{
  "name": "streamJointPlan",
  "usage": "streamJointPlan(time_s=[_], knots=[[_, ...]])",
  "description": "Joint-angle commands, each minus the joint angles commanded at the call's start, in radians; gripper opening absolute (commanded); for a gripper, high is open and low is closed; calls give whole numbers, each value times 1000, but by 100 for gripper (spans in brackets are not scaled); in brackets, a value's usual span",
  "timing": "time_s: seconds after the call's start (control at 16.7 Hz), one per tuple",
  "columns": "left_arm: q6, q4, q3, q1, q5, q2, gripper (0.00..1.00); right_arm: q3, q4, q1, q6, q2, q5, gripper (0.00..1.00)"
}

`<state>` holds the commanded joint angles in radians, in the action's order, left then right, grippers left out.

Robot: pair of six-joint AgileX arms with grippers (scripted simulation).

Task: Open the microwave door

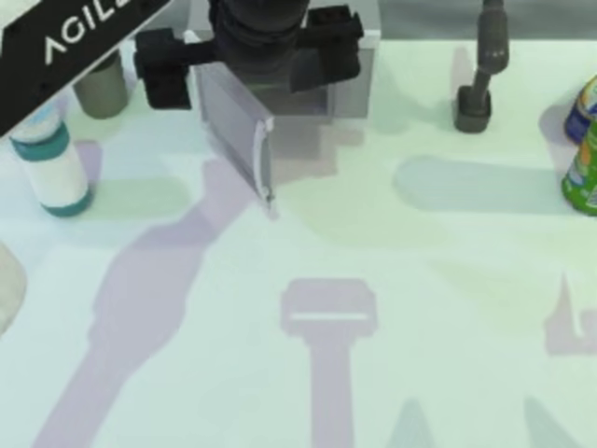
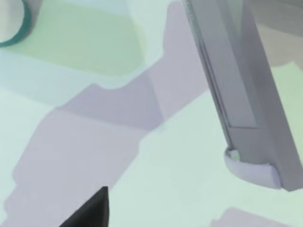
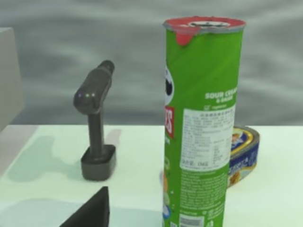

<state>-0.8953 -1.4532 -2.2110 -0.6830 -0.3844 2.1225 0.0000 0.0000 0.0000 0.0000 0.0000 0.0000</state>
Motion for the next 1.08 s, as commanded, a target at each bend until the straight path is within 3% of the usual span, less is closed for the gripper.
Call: streamJointPlan(time_s=[0.24, 0.42, 0.9, 1.08], knots=[[-288, -176, -274, -70, -131, 136, 100, 0, 0, 0, 0, 0, 0, 100], [-414, -258, -396, -103, -184, 208, 100, 0, 0, 0, 0, 0, 0, 100], [-451, -281, -431, -107, -198, 228, 100, 0, 0, 0, 0, 0, 0, 100], [-426, -212, -361, -91, -197, 208, 100, 0, 0, 0, 0, 0, 0, 100]])
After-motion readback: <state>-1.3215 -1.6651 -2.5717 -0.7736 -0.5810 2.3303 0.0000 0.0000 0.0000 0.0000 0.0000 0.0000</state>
